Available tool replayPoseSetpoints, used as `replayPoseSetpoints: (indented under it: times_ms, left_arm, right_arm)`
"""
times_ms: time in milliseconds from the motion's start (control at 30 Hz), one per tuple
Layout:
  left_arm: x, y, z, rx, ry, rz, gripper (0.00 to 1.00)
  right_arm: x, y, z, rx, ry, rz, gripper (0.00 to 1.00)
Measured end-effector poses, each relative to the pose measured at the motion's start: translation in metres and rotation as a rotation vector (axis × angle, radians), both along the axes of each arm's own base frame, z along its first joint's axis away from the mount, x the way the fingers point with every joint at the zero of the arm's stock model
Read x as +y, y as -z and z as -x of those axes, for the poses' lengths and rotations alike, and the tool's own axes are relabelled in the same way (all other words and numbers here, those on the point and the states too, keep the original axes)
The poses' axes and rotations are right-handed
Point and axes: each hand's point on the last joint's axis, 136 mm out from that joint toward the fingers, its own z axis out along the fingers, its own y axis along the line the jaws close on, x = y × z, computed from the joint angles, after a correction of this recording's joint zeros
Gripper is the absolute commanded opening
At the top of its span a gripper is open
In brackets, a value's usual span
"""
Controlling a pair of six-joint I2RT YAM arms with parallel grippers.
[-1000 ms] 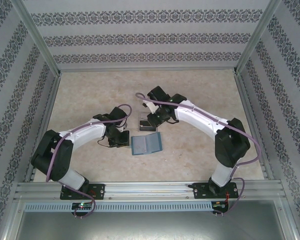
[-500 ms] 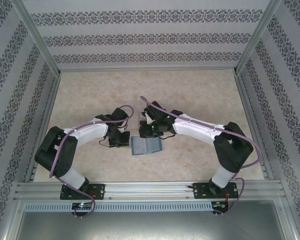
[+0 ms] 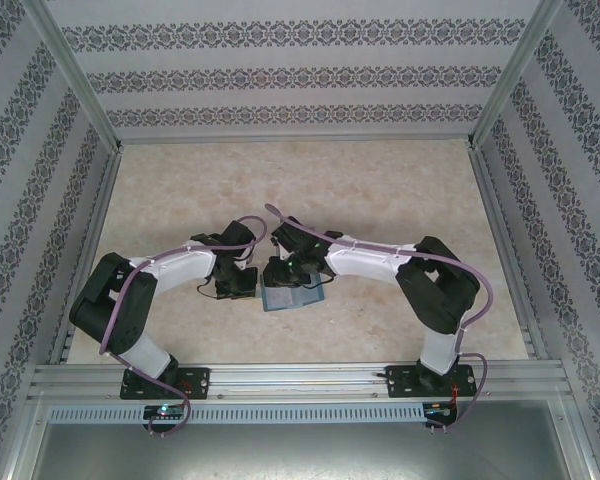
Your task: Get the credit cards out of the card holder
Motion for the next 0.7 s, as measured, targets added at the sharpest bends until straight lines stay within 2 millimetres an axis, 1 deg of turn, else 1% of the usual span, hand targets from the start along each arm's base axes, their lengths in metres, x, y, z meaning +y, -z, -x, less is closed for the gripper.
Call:
replayPoseSetpoints:
  times_ms: [133,200,400,533,700]
  left_arm:
    - [0.0,0.0,0.0,0.001,0.0,0.002,0.07]
    - [0.0,0.0,0.0,0.001,0.0,0.003,0.07]
    - [0.0,0.0,0.0,0.0,0.004,0.002,0.08]
    - [0.0,0.0,0.0,0.0,0.005,0.002,0.08]
    - [0.0,0.0,0.0,-0.002,0.011,0.002,0.07]
  right_arm:
    - [0.002,0.013,0.005,0.027,0.001,0.019,0.28]
    - [0.002,0.017,0.005,0.036,0.007,0.026,0.29]
    - [0.001,0.021,0.006,0.042,0.015,0.038,0.35]
    - [-0.002,0.024,0.007,0.032,0.019,0.068,0.38]
    - [-0.005,0.024,0.008,0.005,0.021,0.123,0.44]
